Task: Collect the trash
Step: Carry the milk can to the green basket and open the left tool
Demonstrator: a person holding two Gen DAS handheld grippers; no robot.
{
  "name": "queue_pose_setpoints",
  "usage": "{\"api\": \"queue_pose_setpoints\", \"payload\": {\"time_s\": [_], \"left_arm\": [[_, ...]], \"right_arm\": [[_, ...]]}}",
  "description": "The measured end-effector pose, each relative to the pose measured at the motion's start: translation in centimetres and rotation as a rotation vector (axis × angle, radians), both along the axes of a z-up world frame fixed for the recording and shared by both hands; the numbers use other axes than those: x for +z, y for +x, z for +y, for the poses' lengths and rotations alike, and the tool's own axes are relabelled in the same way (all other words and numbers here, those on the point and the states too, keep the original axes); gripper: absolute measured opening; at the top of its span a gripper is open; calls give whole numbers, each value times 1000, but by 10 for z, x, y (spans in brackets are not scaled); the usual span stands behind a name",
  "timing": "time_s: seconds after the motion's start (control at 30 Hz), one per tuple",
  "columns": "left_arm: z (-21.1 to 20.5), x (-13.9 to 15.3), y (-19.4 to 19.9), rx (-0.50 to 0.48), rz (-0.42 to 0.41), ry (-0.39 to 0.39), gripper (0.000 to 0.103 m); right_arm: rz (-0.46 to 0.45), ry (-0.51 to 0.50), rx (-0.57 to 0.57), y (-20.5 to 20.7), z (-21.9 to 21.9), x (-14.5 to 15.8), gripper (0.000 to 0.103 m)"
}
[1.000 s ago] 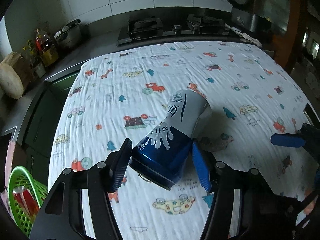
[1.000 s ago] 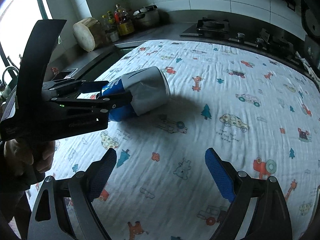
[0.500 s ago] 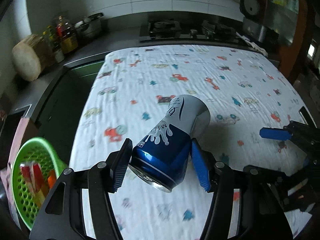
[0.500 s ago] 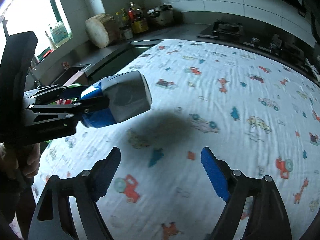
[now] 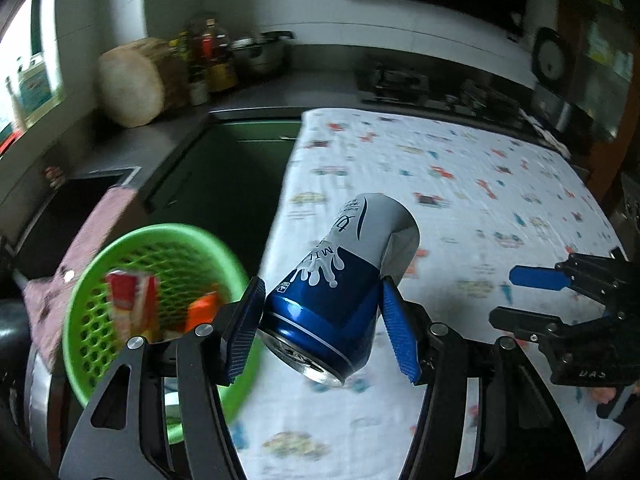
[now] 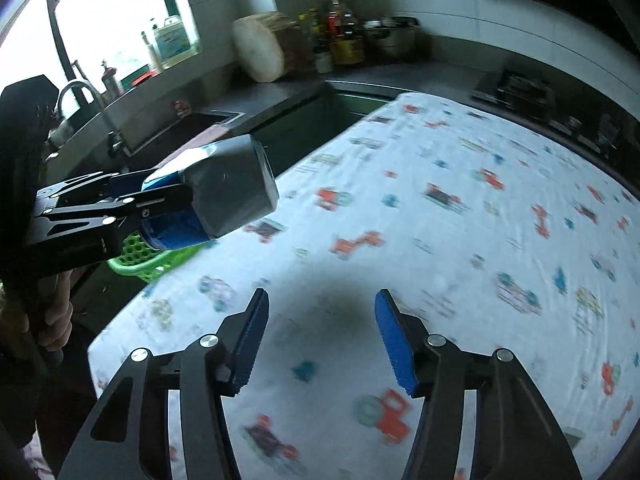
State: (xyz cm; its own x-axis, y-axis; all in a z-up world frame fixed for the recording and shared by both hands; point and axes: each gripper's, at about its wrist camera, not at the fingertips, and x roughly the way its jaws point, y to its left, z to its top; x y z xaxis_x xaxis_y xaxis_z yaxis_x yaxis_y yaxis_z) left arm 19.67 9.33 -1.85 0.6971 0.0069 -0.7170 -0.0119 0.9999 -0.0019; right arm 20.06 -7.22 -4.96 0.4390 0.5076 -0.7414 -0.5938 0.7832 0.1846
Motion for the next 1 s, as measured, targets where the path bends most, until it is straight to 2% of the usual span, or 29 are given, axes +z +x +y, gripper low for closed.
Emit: {"api": "queue_pose_setpoints", "payload": {"time_s": [0.23,0.5,0.93,1.0], "left_arm": [[62,-2,-14,120,13,-3,57],[120,-14,-18,225,45,-31,57],[145,-54,-17,279,163,-53,60],[146,-57,-18,282,174,-57,61]], "right_arm": [[6,6,99,-5,61,2,50],[3,7,171,-14,107,5,48],[35,6,194,-17,121,-5,49],[39,3,197,-19,121,-7,51]]}}
